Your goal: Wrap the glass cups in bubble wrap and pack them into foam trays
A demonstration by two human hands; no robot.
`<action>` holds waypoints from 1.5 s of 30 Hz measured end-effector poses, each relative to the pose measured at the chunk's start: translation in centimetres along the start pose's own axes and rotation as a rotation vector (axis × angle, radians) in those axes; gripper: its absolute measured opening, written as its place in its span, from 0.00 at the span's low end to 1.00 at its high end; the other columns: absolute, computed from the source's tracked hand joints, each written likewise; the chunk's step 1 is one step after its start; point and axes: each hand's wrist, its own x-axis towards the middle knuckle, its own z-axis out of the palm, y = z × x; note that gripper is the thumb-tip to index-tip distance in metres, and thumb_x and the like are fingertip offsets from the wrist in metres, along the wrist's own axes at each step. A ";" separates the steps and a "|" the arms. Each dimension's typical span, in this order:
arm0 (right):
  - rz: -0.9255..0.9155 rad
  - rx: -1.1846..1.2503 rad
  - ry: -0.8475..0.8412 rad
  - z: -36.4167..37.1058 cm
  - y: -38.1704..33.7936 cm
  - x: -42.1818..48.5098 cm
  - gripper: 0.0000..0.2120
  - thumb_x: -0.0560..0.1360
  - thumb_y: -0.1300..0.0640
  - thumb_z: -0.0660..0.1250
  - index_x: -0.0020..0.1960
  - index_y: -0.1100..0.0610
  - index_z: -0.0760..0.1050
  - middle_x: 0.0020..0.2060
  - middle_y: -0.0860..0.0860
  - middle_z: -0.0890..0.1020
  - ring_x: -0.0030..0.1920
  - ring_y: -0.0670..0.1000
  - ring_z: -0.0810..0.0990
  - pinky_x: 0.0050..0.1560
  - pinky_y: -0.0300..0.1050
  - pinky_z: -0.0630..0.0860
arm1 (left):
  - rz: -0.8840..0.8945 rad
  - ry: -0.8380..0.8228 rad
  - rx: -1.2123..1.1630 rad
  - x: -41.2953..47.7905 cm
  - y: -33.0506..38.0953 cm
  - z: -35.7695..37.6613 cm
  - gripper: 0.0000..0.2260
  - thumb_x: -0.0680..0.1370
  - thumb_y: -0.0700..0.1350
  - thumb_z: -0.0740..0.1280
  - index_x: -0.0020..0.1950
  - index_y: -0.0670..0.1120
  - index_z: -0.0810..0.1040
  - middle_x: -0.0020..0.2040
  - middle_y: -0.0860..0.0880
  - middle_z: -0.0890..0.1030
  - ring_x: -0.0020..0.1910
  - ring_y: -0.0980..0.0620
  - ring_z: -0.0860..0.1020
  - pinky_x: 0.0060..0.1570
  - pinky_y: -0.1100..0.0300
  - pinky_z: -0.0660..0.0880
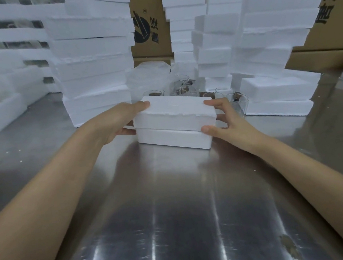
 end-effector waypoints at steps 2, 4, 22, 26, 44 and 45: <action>-0.016 0.018 -0.007 0.1 0.3 -0.1 0.27 0.62 0.43 0.74 0.56 0.35 0.65 0.64 0.38 0.67 0.61 0.32 0.70 0.49 0.28 0.74 | 0.013 -0.001 0.007 0.0 -0.1 0.1 0.13 0.78 0.59 0.62 0.55 0.56 0.80 0.49 0.60 0.84 0.48 0.60 0.82 0.50 0.58 0.78; -0.017 -0.002 -0.022 0.3 0.6 0.0 0.29 0.60 0.43 0.76 0.54 0.31 0.64 0.66 0.42 0.64 0.65 0.37 0.68 0.51 0.30 0.75 | 0.027 0.003 0.013 -0.1 -0.2 0.3 0.12 0.78 0.60 0.61 0.54 0.57 0.80 0.48 0.61 0.84 0.46 0.62 0.82 0.48 0.59 0.77; -0.011 -0.111 0.024 -0.3 0.7 -0.2 0.36 0.62 0.40 0.74 0.66 0.27 0.63 0.61 0.27 0.73 0.62 0.29 0.70 0.56 0.25 0.70 | -0.126 -0.028 -0.334 -1.3 1.2 1.5 0.09 0.82 0.49 0.61 0.58 0.48 0.76 0.53 0.53 0.83 0.51 0.58 0.81 0.50 0.61 0.77; -0.028 -0.237 0.073 0.4 0.8 0.1 0.38 0.71 0.53 0.74 0.69 0.29 0.56 0.54 0.22 0.74 0.53 0.24 0.72 0.58 0.21 0.66 | -0.168 -0.084 -0.276 -1.7 1.7 0.0 0.08 0.82 0.45 0.60 0.57 0.46 0.77 0.56 0.50 0.82 0.54 0.52 0.79 0.59 0.56 0.74; -0.305 -0.390 0.120 12.5 -2.9 5.8 0.20 0.81 0.57 0.62 0.71 0.57 0.68 0.28 0.44 0.67 0.33 0.52 0.72 0.41 0.45 0.70 | -0.336 0.510 0.160 -3.4 0.0 -8.2 0.06 0.78 0.41 0.57 0.44 0.43 0.72 0.43 0.45 0.76 0.40 0.44 0.77 0.41 0.49 0.79; -0.302 -0.392 0.122 13.0 -2.9 6.5 0.19 0.81 0.57 0.61 0.71 0.57 0.68 0.29 0.43 0.66 0.36 0.55 0.74 0.41 0.45 0.68 | -0.337 0.535 0.166 -3.5 0.0 -8.3 0.06 0.78 0.41 0.57 0.47 0.42 0.72 0.46 0.44 0.76 0.44 0.42 0.77 0.49 0.46 0.78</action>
